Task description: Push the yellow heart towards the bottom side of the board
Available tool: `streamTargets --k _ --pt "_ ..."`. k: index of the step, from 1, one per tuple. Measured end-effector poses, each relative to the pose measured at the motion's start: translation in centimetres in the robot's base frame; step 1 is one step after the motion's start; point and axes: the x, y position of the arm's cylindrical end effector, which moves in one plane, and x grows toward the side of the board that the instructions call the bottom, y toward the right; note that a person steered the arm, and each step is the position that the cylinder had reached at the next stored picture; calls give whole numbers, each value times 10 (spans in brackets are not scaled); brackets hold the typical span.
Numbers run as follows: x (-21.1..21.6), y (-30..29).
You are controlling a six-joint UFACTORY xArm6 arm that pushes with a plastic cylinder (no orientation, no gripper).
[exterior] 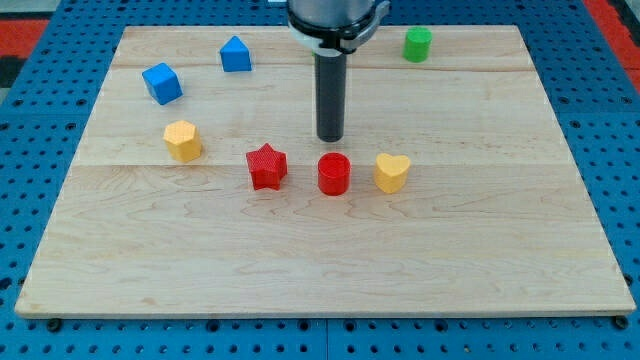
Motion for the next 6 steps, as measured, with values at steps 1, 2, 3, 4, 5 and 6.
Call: streamTargets --k 1,2,3,4,5,6 --pt "16 13" --pt "31 41" --pt "58 60" --pt "81 93" --pt "104 117" --pt "117 133"
